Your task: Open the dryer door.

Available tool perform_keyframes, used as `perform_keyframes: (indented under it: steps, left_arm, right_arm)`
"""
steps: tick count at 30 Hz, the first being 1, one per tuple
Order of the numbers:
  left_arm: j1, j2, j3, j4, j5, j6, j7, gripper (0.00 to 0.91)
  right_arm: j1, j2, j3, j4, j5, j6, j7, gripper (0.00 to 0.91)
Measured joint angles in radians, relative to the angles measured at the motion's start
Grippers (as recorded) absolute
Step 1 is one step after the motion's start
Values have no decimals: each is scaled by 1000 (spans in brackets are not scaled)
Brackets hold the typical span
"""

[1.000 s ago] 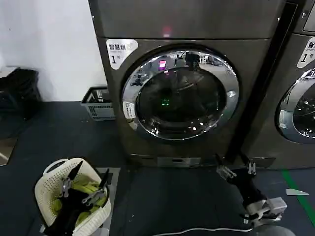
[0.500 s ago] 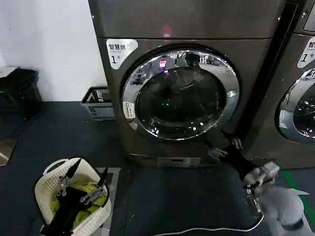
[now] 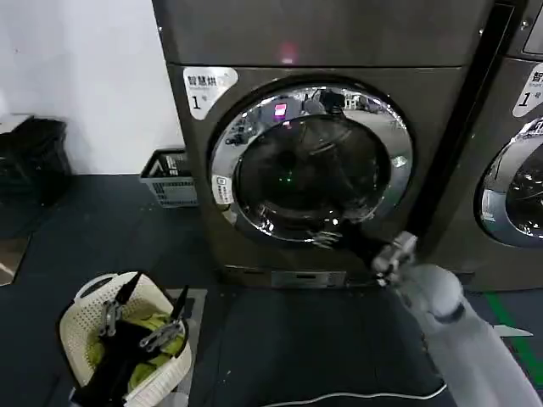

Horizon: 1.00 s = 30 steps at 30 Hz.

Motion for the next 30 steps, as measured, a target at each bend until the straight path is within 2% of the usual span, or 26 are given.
perform_keyframes:
  steps: [11,30]
  left_arm:
    - [8,-14,10,1,10,-4,4,907]
    - [5,-23,6,0,32,9,2,907]
  right_arm:
    - [150,72,-112,-124,-3,6,-24,907]
    - [235,167,-178,-253,-14,26,-63,907]
